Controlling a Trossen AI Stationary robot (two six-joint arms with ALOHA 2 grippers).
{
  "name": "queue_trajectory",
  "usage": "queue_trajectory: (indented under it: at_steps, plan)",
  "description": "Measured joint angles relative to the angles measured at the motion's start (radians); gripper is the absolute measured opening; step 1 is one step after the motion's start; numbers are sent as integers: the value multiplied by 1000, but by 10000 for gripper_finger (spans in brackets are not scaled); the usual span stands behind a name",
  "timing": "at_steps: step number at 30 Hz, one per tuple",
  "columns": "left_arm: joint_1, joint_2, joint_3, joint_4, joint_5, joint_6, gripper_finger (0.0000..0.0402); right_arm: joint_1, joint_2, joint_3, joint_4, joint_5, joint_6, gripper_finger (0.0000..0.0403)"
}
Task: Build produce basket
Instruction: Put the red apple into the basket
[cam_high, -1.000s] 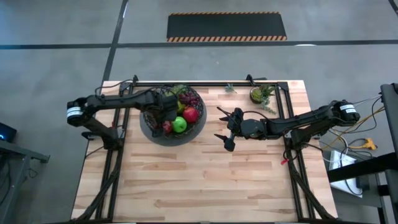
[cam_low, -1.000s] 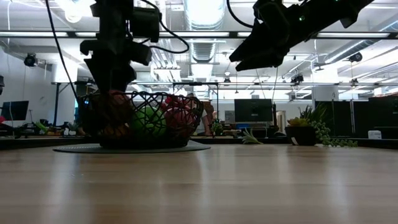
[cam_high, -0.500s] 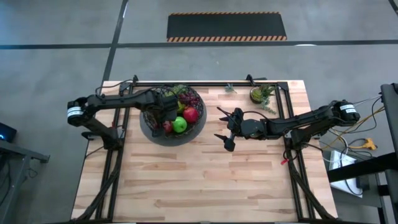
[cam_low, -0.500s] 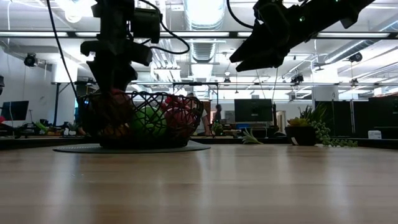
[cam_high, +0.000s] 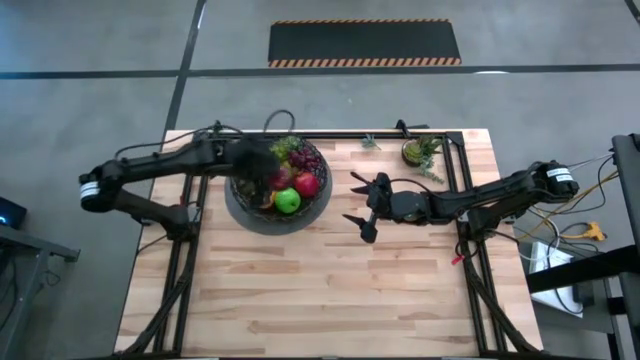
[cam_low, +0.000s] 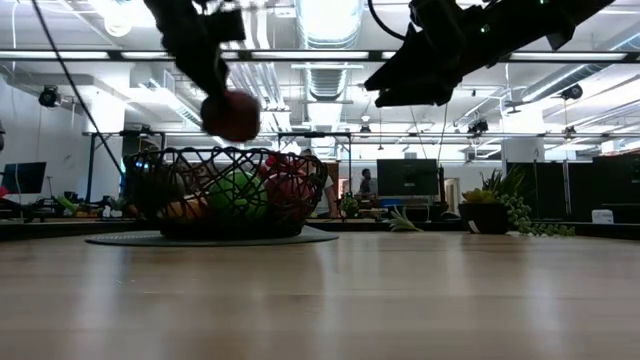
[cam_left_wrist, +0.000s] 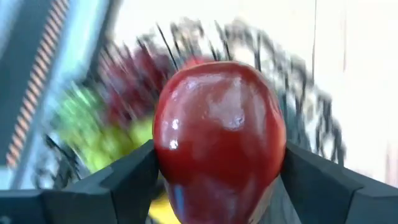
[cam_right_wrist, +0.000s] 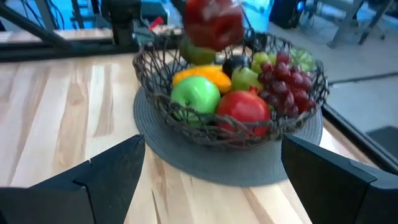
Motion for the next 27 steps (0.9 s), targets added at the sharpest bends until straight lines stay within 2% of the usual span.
queue_trajectory:
  at_steps: [5,13,16,21,27]
  plan:
    - [-14,-131,-104,267,-2,-1,283,0,0,-59,199,-1,-70,359]
    - [-65,-280,-352,758,5,0,283,-3,0,-147,515,-5,-152,359]
    - [-83,-298,-432,922,21,21,283,-3,0,-150,590,-9,-166,359]
    - [-101,-288,-519,1165,47,40,283,-11,11,-130,668,-77,-155,359]
    - [-126,-269,-596,1367,83,51,283,-20,136,-104,896,-78,-196,359]
